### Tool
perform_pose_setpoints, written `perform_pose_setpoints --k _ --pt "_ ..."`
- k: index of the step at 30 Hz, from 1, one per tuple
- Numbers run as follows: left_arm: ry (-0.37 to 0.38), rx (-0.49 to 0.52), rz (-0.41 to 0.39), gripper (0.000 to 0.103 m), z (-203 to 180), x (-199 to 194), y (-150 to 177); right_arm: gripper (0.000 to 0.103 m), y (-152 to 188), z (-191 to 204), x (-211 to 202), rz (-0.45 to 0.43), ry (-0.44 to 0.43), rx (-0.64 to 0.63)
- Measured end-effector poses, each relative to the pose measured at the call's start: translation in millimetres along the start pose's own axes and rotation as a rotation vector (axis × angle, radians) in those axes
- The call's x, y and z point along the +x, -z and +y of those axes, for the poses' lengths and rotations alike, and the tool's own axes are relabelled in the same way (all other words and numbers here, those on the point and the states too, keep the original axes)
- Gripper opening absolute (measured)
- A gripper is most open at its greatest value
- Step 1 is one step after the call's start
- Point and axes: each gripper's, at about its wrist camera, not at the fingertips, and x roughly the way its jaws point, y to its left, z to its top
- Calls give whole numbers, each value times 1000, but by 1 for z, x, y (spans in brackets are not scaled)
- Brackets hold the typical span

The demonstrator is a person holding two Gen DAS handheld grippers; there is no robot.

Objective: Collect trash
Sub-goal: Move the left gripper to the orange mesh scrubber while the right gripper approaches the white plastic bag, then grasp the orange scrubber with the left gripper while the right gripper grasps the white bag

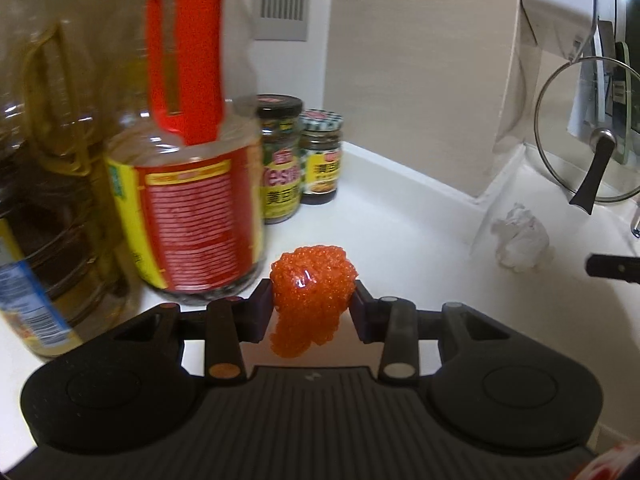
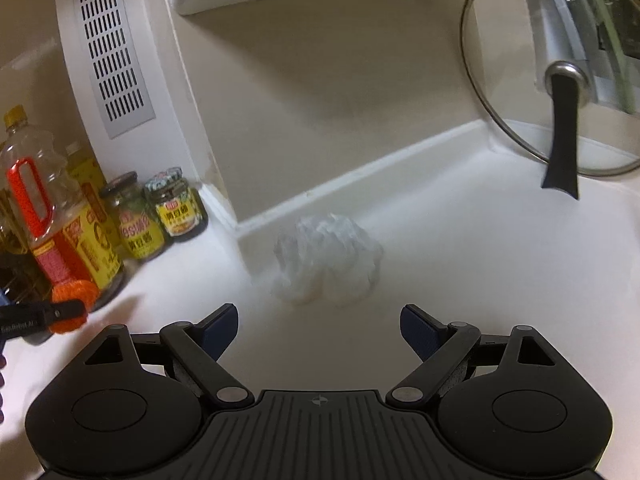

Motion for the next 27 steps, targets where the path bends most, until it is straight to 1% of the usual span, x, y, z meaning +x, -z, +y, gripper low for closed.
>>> perform_pose_setpoints --k 6,13,17,19,20,21,22,23,24,25,27 --pt "-9 12 24 37 -17 14 -7 88 -17 -5 33 -20 3 -2" --pt "-20 1 57 37 -20 36 -13 88 -23 -14 71 22 23 -10" --pt "-22 -4 59 37 -20 42 -15 87 -23 -20 81 20 48 -10" --pt "-23 -4 60 37 -20 45 -16 77 -24 -23 84 26 39 2" --pt "-22 -2 61 37 -21 45 -16 66 -24 -25 85 34 35 6" --pt "-21 -1 62 37 -21 46 -16 58 -25 -26 87 44 34 9" --pt "-20 1 62 37 -22 47 -16 55 -24 -27 88 50 30 9" --pt "-20 2 63 37 -22 46 -16 44 -24 -27 88 50 23 7" --pt "-18 2 64 37 -23 46 -16 35 -24 -27 89 49 15 4" --pt "-17 4 65 37 -24 46 -16 35 -24 -27 89 49 11 2" --pt "-18 10 68 37 -25 45 -15 29 -23 -24 86 39 7 -17"
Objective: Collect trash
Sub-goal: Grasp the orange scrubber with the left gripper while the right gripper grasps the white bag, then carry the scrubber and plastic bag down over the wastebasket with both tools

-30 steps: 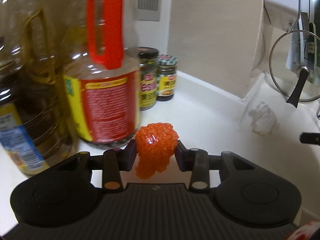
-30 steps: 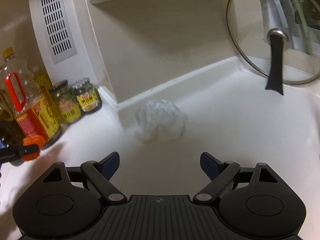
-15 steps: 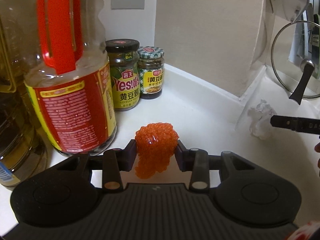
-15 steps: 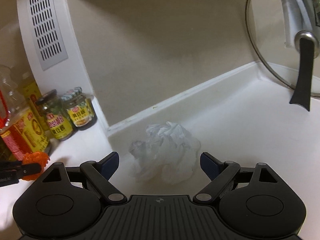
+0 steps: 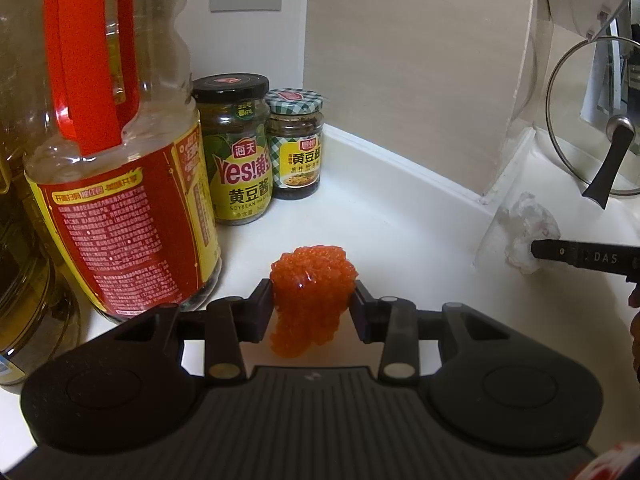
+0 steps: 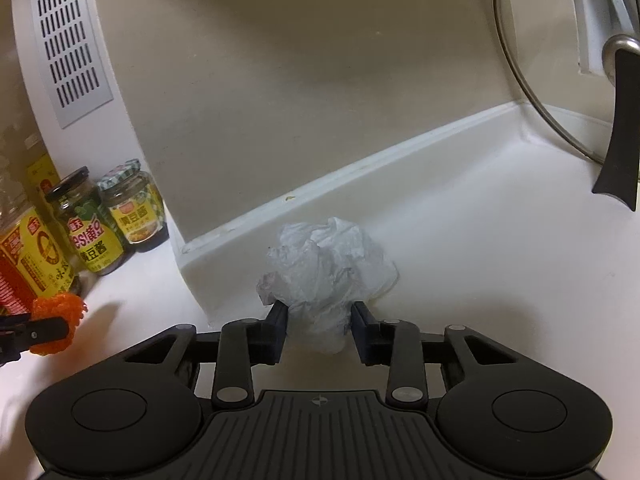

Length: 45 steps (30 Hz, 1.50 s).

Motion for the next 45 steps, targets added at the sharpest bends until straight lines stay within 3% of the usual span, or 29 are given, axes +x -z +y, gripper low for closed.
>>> perform_pose_setpoints --k 11,21,34,45 --pt "-1 14 3 37 -11 -18 4 26 5 13 -33 -44 -16 -43" --pt "15 18 -32 37 -32 -61 6 26 12 9 -88 -91 -57 -36" --pt "37 11 -78 37 -82 -147 30 26 40 12 -195 -136 -147 -49" --pt "54 -6 -120 37 -127 -240 78 26 81 10 -294 -129 -240 -65"
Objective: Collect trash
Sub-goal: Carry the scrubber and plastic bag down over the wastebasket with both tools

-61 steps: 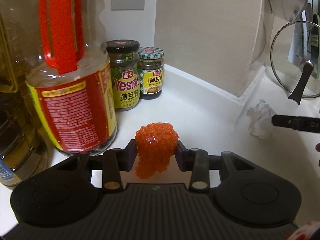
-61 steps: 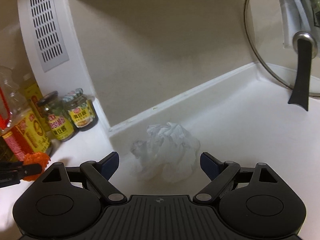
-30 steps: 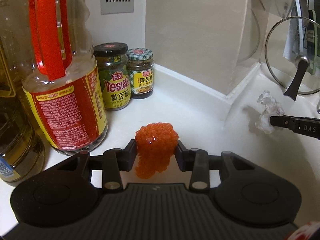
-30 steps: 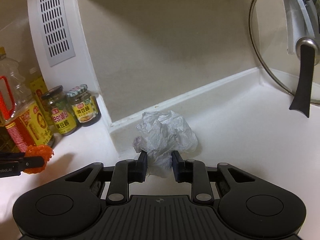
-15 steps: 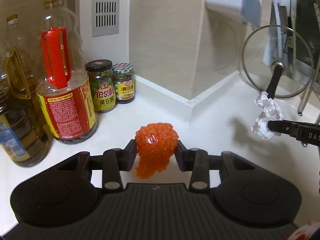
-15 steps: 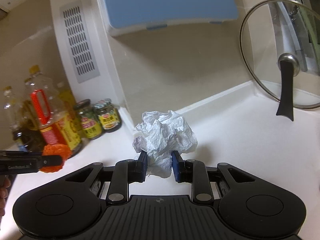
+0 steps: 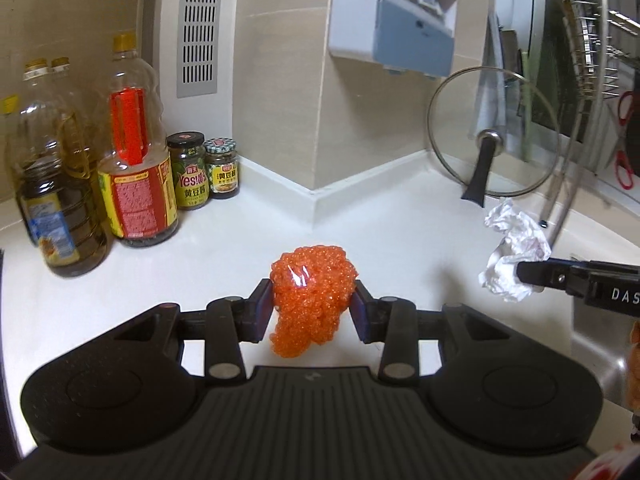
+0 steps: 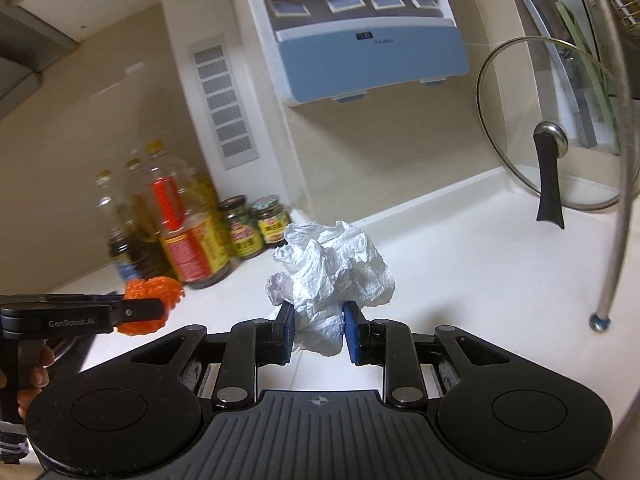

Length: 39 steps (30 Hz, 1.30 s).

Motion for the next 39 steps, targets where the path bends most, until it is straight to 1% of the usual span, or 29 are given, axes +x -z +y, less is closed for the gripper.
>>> perform_pose_setpoints --k 5,10,15,19,24,28,35,39 --pt "-2 -22 0 37 -17 -41 28 26 24 9 -39 25 -46 -5" --pt "-14 -66 22 37 -26 -74 58 26 49 17 -66 66 -90 4" --pt "-32 -101 50 37 -30 -99 85 26 72 27 -82 116 -130 6" --pt "-44 -134 84 37 -27 -113 106 26 92 38 -85 174 -149 3" --pt "-40 -149 147 37 -22 -113 135 26 124 48 -79 258 -150 15" --pt "-29 -171 206 37 -13 -103 159 26 152 57 -63 343 -131 -1" --pt "-7 -208 286 37 12 -85 193 26 205 55 -21 500 -66 -1" --pt "-8 -218 330 37 26 -71 210 26 234 48 3 565 -30 -1"
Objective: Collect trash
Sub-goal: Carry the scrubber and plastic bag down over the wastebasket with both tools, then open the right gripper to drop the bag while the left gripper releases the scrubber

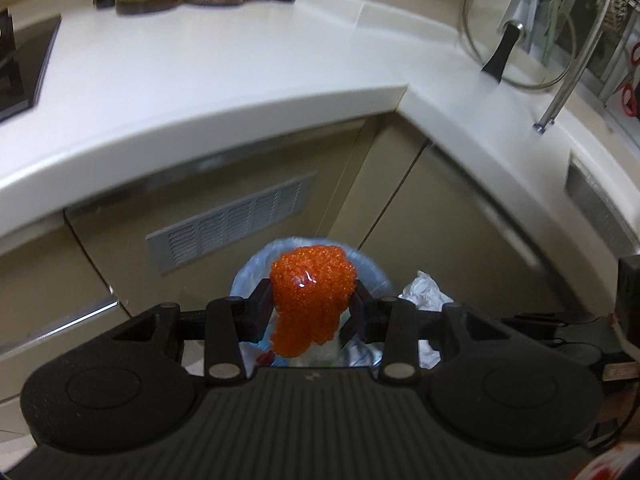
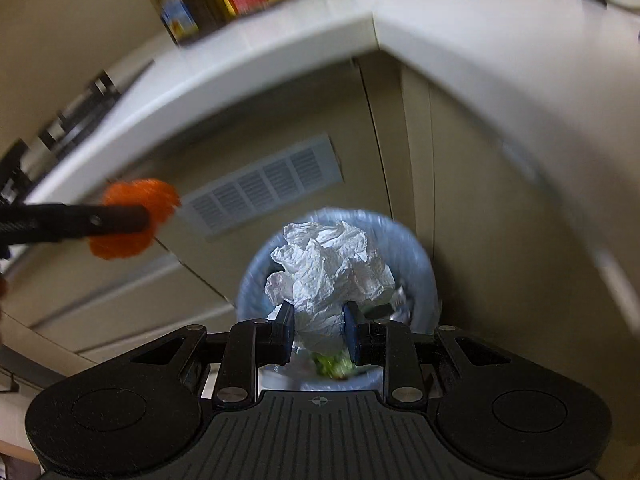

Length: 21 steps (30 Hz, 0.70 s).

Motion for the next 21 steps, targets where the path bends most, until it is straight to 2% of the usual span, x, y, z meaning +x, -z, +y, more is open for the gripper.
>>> perform_pose_setpoints --k 11,21 --pt "2 -30 77 37 29 43 17 26 15 -15 63 63 46 36" --pt "-8 -52 130 37 44 78 27 26 15 -25 113 126 85 48"
